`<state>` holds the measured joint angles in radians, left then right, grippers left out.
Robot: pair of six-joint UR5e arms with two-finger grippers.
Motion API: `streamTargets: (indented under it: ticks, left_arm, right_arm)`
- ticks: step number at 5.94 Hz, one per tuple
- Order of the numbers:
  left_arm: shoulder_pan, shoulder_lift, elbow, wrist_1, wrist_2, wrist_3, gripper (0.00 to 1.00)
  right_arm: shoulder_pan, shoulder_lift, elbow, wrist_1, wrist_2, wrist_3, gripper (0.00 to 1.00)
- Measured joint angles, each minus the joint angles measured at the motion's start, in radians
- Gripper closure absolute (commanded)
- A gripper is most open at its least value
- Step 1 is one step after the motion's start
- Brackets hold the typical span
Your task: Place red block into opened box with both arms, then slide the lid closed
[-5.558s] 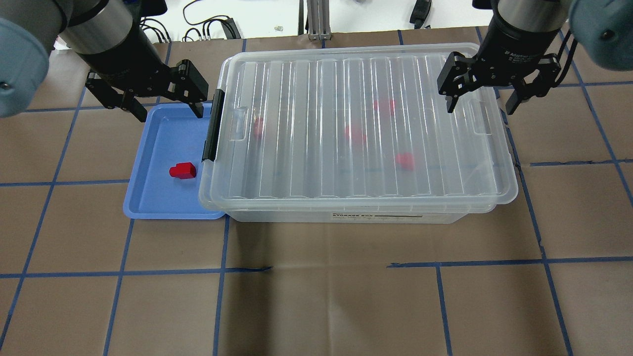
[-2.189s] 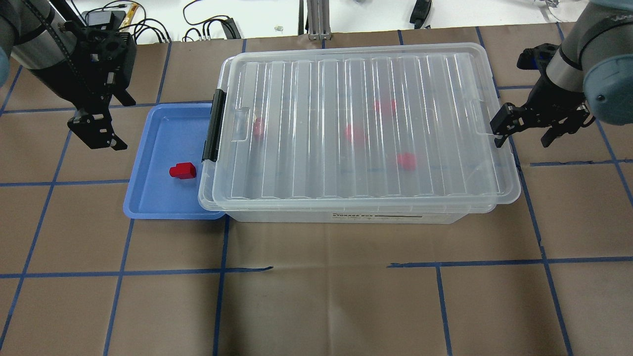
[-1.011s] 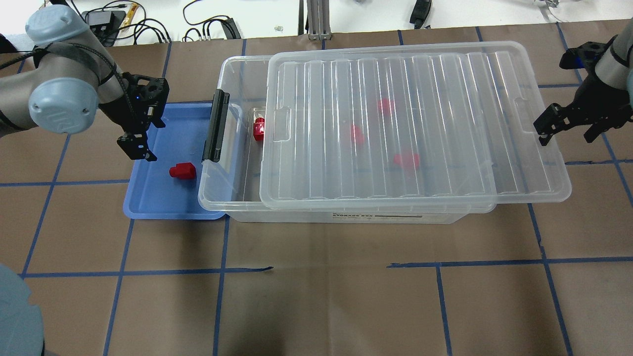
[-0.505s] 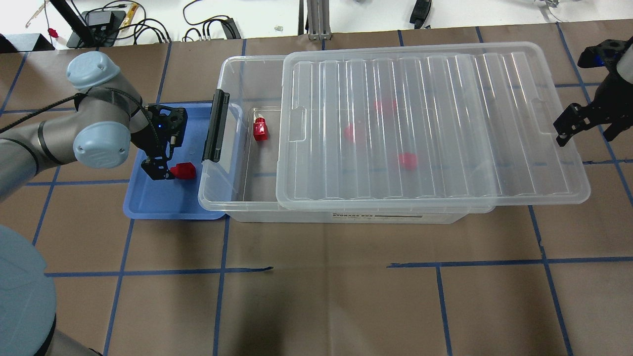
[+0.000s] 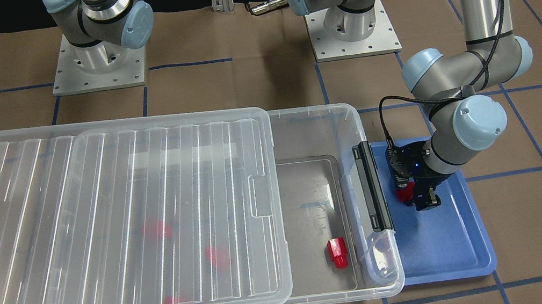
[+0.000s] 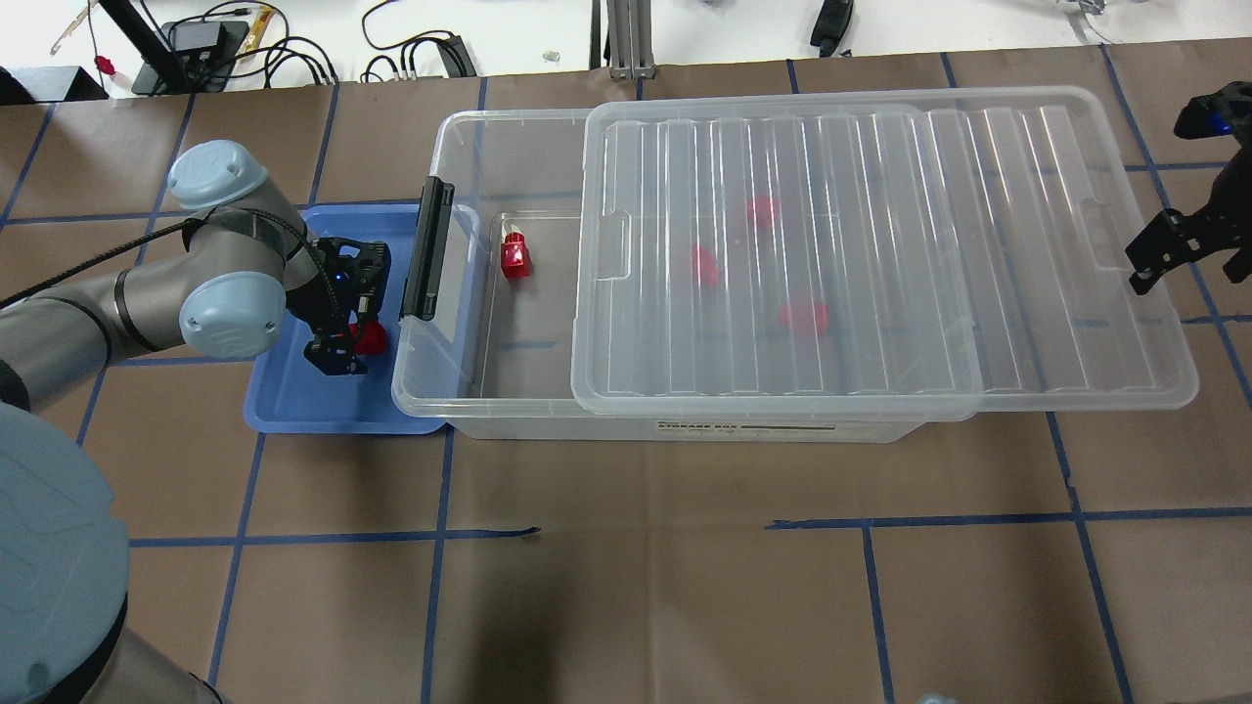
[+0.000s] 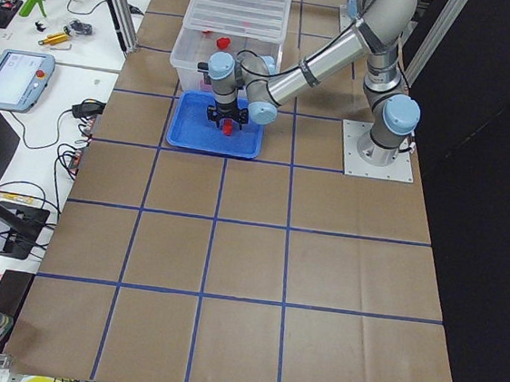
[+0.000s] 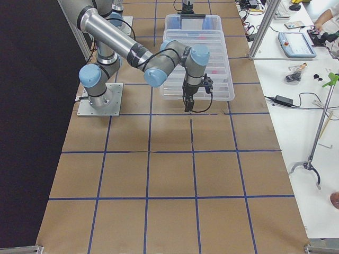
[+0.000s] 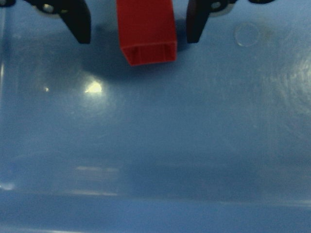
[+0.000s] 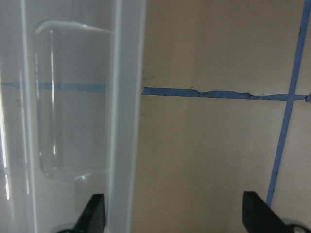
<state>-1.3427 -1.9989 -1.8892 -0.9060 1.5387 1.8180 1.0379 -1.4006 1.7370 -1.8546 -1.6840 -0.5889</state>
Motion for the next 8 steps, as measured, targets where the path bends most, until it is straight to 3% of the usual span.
streamTargets:
  ticks: [3, 5, 6, 8]
  left_arm:
    - [-0.007, 0.041, 0.037, -0.02, 0.001, -0.01, 0.95]
    - [-0.017, 0.151, 0.139, -0.238, 0.0, -0.017, 0.95]
    - [-0.037, 0.211, 0.183, -0.347, -0.001, -0.03, 0.96]
    - [-0.167, 0.264, 0.221, -0.403, -0.006, -0.188, 0.96]
  right_arm:
    - [-0.059, -0.002, -0.017, 0.001, -0.011, -0.057, 0.0]
    - [-0.06, -0.022, -0.037, 0.019, -0.013, -0.048, 0.0]
    - [-0.053, -0.042, -0.079, 0.073, -0.007, -0.008, 0.0]
    - [0.039, -0.075, -0.186, 0.241, 0.005, 0.154, 0.0]
